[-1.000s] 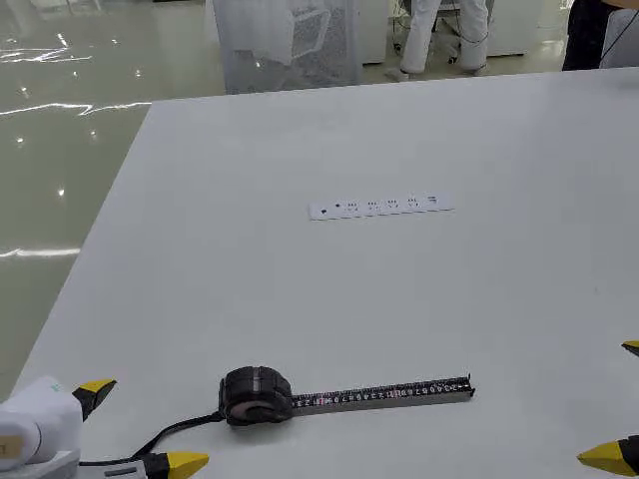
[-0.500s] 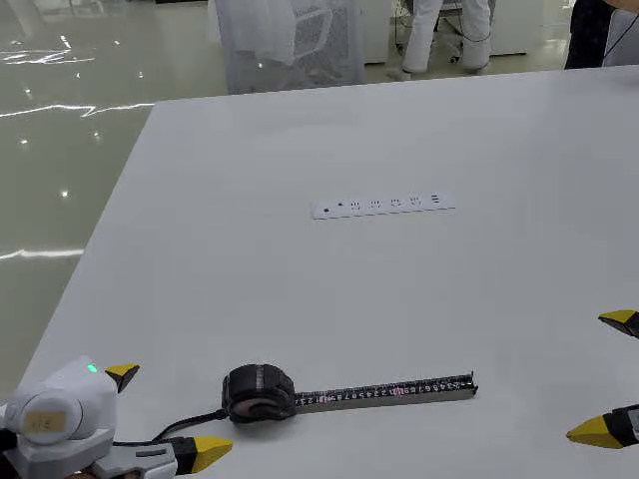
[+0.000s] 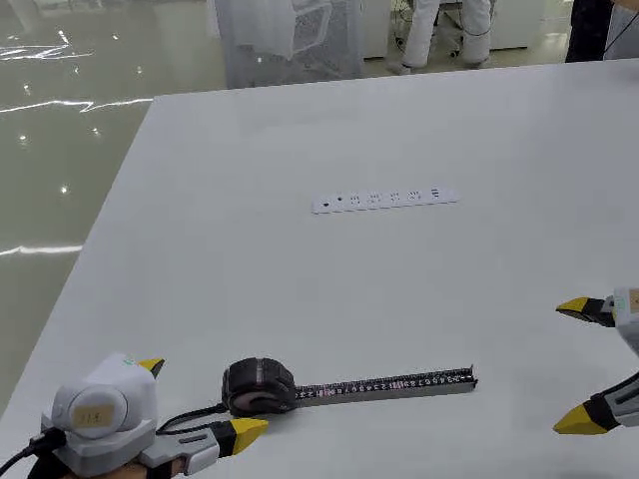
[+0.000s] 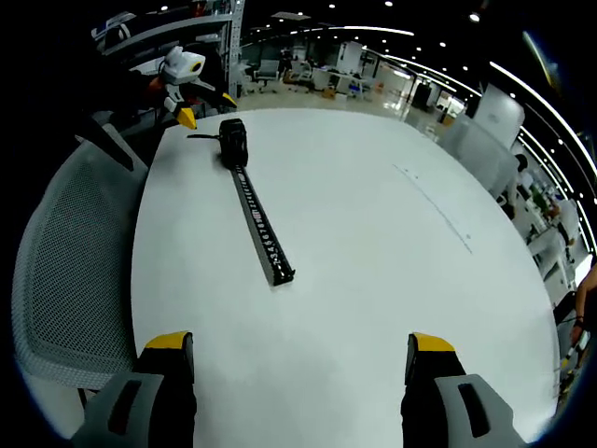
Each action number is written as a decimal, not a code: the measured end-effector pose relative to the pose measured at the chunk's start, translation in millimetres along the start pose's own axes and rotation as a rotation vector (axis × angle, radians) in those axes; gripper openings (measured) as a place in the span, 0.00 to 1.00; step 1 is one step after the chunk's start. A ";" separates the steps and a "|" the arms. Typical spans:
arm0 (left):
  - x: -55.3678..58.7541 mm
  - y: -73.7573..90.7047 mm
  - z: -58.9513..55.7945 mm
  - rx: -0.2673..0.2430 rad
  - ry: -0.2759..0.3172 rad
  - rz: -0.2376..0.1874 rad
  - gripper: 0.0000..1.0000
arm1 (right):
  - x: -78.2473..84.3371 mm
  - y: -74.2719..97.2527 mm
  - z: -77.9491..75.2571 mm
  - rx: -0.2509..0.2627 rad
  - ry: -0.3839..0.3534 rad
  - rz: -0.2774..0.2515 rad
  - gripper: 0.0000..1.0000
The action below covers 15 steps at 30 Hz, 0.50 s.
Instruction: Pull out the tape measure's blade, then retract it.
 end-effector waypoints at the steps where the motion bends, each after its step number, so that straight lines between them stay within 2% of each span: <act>1: -0.1 -0.8 0.1 -0.010 0.006 -0.003 0.99 | -0.9 -0.6 -1.3 0.003 0.005 0.000 0.92; 4: -2.4 -2.0 -3.0 -0.020 0.054 -0.028 0.99 | -5.3 -3.5 -6.4 -0.005 0.023 0.002 0.92; 6: -3.4 -3.4 -6.3 -0.013 0.047 -0.027 0.99 | -7.8 -5.9 -8.8 -0.010 0.031 0.002 0.92; 9: -4.8 -6.2 -10.2 -0.034 0.054 -0.035 0.99 | -11.9 -11.4 -13.0 -0.023 0.050 0.004 0.91; 11: -5.4 -7.2 -11.8 -0.067 0.095 -0.056 0.99 | -14.6 -16.4 -15.6 -0.033 0.054 0.005 0.91; 12: -4.4 -8.5 -13.9 -0.086 0.151 -0.087 0.99 | -16.0 -19.9 -16.7 -0.041 0.061 0.008 0.90; 13: -2.4 -9.8 -15.1 -0.093 0.165 -0.095 0.99 | -17.3 -22.0 -17.3 -0.045 0.066 0.009 0.90; 14: 2.4 -11.1 -13.8 -0.135 0.176 -0.084 0.99 | -18.7 -24.8 -17.7 -0.050 0.069 0.008 0.89; 15: 4.8 -12.0 -13.9 -0.155 0.185 -0.079 0.99 | -19.4 -26.7 -17.8 -0.059 0.074 0.009 0.88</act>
Point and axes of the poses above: the centre of the closed fingertips' face, and the gripper's own axes: y roughly backward along the fingers, z roughly to its left, x roughly out of its underside, the point moved 9 cm from there along y, roughly backward along the fingers, and after that the axes turned 8 degrees about y, right-handed, at the moved point
